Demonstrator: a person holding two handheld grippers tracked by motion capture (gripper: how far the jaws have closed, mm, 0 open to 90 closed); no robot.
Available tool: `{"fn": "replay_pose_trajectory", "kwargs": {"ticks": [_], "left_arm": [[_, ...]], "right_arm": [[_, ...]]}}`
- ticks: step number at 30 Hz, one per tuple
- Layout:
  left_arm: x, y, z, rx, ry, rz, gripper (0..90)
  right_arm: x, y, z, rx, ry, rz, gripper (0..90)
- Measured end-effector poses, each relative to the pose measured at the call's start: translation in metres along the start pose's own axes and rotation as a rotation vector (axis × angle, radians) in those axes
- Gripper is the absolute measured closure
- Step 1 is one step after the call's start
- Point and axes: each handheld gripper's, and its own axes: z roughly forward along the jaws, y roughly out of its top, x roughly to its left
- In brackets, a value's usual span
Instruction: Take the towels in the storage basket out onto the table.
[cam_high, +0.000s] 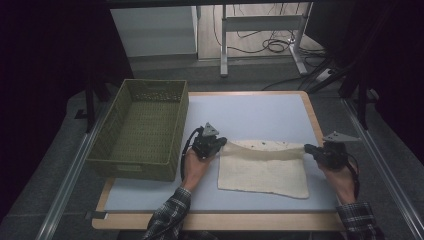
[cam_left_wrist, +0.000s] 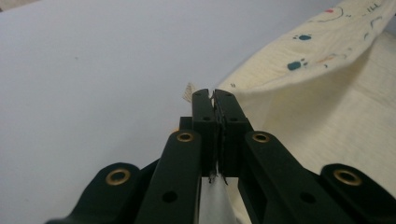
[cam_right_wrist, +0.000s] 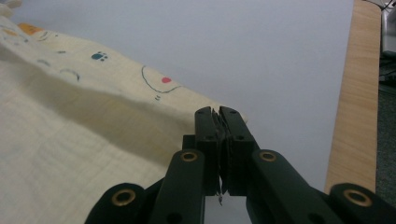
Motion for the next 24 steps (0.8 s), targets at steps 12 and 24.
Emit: {"fn": "replay_pose_trajectory", "kwargs": {"ticks": [12, 24], "left_arm": [[-0.024, -0.018, -0.021, -0.012, -0.035, 0.034, 88.0], [-0.04, -0.032, -0.044, -0.018, -0.04, 0.08, 87.7]], "right_arm": [[0.025, -0.024, -0.029, -0.005, 0.022, -0.053, 86.8], [0.047, -0.046, -0.056, -0.004, 0.07, -0.065, 86.8]]}}
